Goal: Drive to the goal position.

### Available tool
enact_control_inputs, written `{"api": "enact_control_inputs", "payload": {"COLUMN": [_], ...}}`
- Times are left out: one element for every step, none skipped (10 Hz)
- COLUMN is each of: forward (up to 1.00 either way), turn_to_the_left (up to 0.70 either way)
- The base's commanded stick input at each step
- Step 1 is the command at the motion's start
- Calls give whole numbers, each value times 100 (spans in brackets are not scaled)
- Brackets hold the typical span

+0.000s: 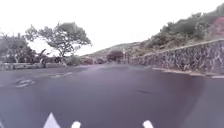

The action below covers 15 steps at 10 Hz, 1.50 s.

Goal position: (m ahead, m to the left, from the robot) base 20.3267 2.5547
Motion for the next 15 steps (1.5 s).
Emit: {"api": "enact_control_inputs", "payload": {"forward": [70,70,70,70,70,70,70,70,70,70,70,70,70,70,70], "turn_to_the_left": [0,0,0,0,0,0,0,0,0,0,0,0,0,0,0]}}
